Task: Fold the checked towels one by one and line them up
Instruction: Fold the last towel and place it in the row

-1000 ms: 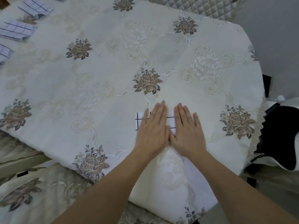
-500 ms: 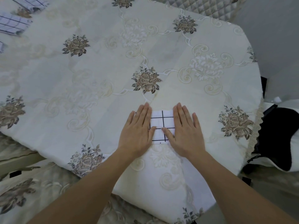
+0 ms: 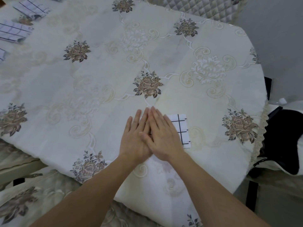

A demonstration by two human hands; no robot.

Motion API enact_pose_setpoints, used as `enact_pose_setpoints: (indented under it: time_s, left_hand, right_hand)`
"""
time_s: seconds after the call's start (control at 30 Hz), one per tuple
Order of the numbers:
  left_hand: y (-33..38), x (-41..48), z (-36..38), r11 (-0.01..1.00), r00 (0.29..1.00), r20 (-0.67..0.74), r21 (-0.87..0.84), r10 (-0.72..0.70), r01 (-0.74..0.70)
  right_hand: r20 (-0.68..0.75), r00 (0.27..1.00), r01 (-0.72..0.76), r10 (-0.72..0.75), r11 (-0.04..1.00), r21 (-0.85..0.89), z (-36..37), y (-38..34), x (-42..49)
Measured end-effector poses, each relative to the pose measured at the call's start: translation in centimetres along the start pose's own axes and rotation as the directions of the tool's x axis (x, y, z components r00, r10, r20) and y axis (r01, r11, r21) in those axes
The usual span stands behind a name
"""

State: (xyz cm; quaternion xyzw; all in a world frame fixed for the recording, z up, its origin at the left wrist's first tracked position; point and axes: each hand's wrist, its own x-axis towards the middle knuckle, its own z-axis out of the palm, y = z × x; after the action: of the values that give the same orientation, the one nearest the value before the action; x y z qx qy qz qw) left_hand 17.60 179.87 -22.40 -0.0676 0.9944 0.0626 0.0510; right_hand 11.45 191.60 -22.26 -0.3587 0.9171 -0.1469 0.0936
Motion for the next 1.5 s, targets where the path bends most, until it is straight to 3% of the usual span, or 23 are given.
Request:
enact_pose_setpoints:
  time_s: [0.13, 0.3, 0.53, 0.67, 0.8, 0.97, 1.23, 1.5]
  left_hand:
    - [-0.2, 0.0, 0.2, 1.0, 1.0, -0.007, 0.019, -0.015, 0.015]
    - [-0.5, -0.1, 0.3, 0.999, 0.999, -0.008, -0.006, -0.031, 0.031]
    - [0.1, -0.6, -2.0, 0.988, 0.982, 0.137, -0.067, -0.131, 0.141]
    - [0.8, -2.6, -3.4, 0.939, 0.955, 0.099, -0.176, -0.281, 0.295]
    - [2.0, -3.4, -3.6, 0.926, 0.937, 0.06, -0.14, -0.345, 0.35]
    - [3.7, -3.6, -3.5, 0.865, 0.871, 0.113, -0.111, -0.478, 0.489]
    - [5.9, -3.3, -3.5, 0.705, 0.722, 0.098, -0.16, -0.685, 0.691]
    - [7.4, -2.7, -3.5, 0.622, 0.636, 0.0, -0.212, -0.771, 0.754]
  right_hand:
    - [-0.064, 0.995, -0.086, 0.077, 0.985, -0.15, -0.5, 3.3, -2.0]
    - [-0.065, 0.988, -0.149, 0.141, 0.978, -0.149, -1.4, 6.0, -3.3]
    - [0.159, 0.975, -0.123, 0.158, 0.97, -0.209, -4.6, 6.0, -2.8]
    - [0.117, 0.993, 0.007, 0.018, 0.977, -0.214, -8.0, 5.9, -0.1]
    - [0.268, 0.947, 0.205, -0.18, 0.976, -0.068, -9.2, 6.0, 4.6]
    - [0.481, 0.857, 0.167, -0.186, 0.982, 0.083, -9.5, 5.8, 8.6]
    - [0.599, 0.782, 0.152, -0.174, 0.985, 0.086, -9.8, 5.2, 11.3]
    - [0.681, 0.7, 0.159, -0.213, 0.977, 0.142, -9.7, 5.2, 12.0]
